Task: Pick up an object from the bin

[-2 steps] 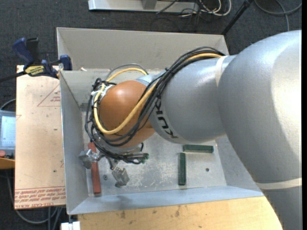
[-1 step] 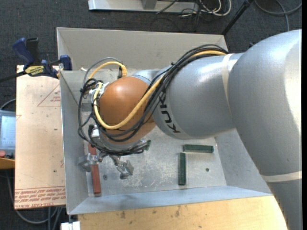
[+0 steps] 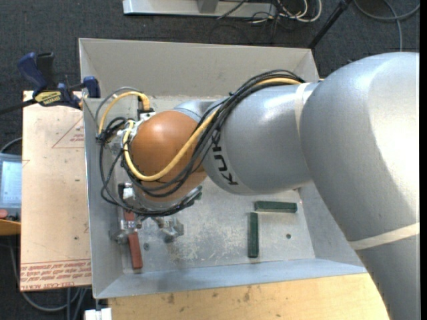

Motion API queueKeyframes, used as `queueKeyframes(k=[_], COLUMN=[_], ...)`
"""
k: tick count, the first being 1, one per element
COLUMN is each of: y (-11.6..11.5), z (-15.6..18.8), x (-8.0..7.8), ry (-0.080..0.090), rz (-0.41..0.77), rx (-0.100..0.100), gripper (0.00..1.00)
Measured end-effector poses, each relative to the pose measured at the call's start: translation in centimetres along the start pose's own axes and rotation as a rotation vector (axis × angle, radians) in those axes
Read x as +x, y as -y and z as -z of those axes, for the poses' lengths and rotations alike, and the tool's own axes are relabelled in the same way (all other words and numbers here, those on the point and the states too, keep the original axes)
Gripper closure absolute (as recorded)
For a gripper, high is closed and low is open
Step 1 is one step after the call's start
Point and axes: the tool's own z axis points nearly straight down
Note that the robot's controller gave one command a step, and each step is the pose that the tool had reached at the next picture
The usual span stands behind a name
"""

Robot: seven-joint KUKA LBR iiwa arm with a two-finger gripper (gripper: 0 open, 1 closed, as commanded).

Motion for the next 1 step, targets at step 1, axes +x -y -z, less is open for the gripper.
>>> queueKeyframes(k=[1], y=[-0.95], z=[0.01], x=[-0.09], ry=[0.005], rz=[0.191], rx=[0.0], gripper=[0.0])
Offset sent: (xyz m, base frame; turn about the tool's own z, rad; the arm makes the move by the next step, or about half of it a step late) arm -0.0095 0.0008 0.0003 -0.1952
